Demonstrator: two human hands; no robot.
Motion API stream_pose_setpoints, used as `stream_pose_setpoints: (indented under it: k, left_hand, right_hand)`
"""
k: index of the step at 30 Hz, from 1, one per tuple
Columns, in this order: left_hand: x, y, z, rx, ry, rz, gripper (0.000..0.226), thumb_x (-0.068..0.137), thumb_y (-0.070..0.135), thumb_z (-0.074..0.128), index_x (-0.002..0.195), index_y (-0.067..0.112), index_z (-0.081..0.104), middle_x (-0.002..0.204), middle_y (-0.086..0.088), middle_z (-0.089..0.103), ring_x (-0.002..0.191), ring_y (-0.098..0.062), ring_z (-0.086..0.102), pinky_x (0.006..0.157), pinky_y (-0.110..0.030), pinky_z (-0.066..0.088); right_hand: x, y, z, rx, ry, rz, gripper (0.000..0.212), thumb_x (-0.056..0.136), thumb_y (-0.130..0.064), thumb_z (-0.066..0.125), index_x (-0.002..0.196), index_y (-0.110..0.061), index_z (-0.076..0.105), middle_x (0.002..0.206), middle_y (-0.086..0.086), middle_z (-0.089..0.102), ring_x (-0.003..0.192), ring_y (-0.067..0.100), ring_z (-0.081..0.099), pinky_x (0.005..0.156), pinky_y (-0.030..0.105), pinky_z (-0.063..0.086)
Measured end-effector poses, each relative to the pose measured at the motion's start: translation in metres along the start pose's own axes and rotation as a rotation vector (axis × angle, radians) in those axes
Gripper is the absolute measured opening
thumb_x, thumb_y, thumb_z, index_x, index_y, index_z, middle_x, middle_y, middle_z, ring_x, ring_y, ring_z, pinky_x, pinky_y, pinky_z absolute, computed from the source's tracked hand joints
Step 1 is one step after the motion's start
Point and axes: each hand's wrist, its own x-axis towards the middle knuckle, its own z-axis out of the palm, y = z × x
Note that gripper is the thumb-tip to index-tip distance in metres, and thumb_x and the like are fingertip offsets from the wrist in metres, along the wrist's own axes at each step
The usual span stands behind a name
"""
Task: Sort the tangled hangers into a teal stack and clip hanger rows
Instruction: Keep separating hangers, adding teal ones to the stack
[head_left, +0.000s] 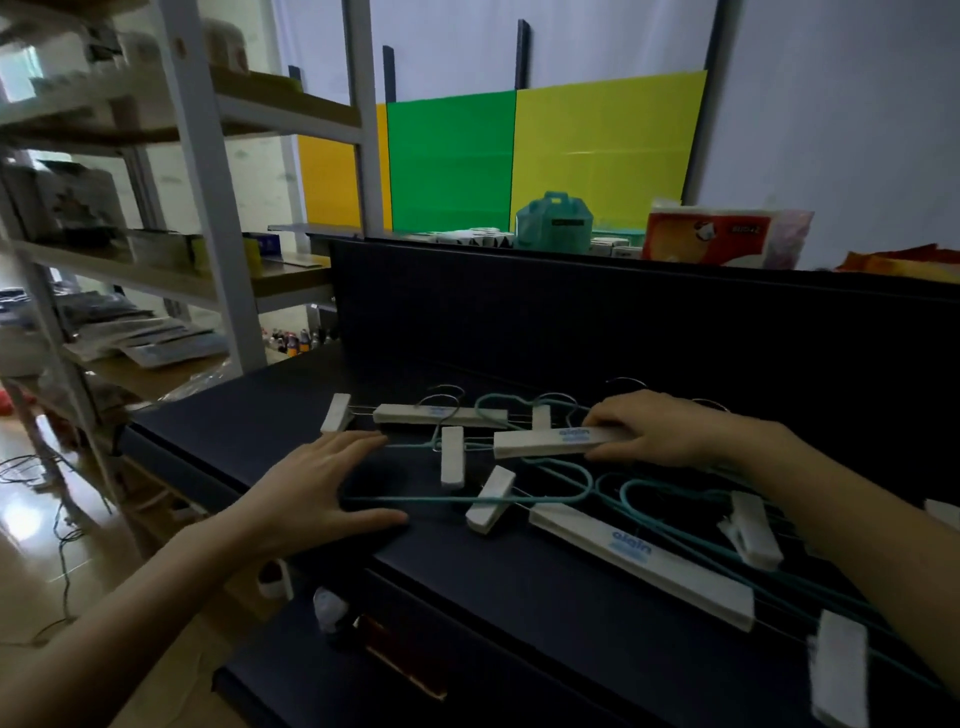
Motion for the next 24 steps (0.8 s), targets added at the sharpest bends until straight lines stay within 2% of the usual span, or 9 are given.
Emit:
stream_pose_setpoints:
  k: [4,9,12,19,24]
  left_hand:
    - [0.011,-0.015,0.002,-0.043,-0.039,0.057,0.125,0.036,0.1,0.017,0.142,0.035,0.018,0.148,0.01,0.026,0.13,-0.007,0.032,0.105,-0.028,0.033]
    - [0.023,-0.028,0.006,-0.06,0.031,0.173,0.116,0.044,0.098,0.023,0.139,0.032,0.029,0.133,0.014,0.036,0.117,-0.001,0.037,0.098,-0.02,0.036]
    - [0.026,-0.031,0.005,-0.115,0.076,0.216,0.113,0.044,0.097,0.028,0.135,0.032,0.034,0.122,0.021,0.035,0.112,0.0,0.04,0.096,-0.02,0.04]
    - [0.029,-0.03,0.0,-0.124,0.213,0.335,0.103,0.051,0.092,0.036,0.133,0.029,0.037,0.115,0.024,0.032,0.106,0.004,0.037,0.085,-0.015,0.038]
    - [0.035,-0.031,-0.011,-0.162,0.296,0.355,0.105,0.05,0.093,0.035,0.132,0.027,0.041,0.111,0.022,0.037,0.105,0.0,0.039,0.088,-0.024,0.042]
  right_hand:
    - [0.0,-0.004,-0.003,-0.005,0.058,0.033,0.035,0.089,-0.043,0.054,0.119,-0.026,0.052,0.112,-0.008,0.053,0.098,0.011,0.051,0.088,0.031,0.045]
    - [-0.004,-0.012,-0.012,-0.074,0.206,0.109,0.037,0.088,-0.043,0.056,0.122,-0.03,0.05,0.115,-0.011,0.051,0.102,0.012,0.051,0.083,0.03,0.045]
    - [-0.014,-0.011,-0.02,0.017,0.328,0.169,0.037,0.087,-0.044,0.057,0.121,-0.029,0.051,0.115,-0.009,0.053,0.1,0.013,0.051,0.084,0.035,0.046]
    - [-0.044,-0.009,-0.031,0.168,0.655,0.292,0.04,0.082,-0.044,0.06,0.117,-0.024,0.057,0.106,-0.011,0.053,0.1,0.017,0.054,0.087,0.045,0.047]
    - [-0.07,-0.016,-0.033,0.21,0.741,0.361,0.039,0.083,-0.042,0.061,0.117,-0.023,0.058,0.106,-0.007,0.055,0.101,0.018,0.055,0.089,0.043,0.047]
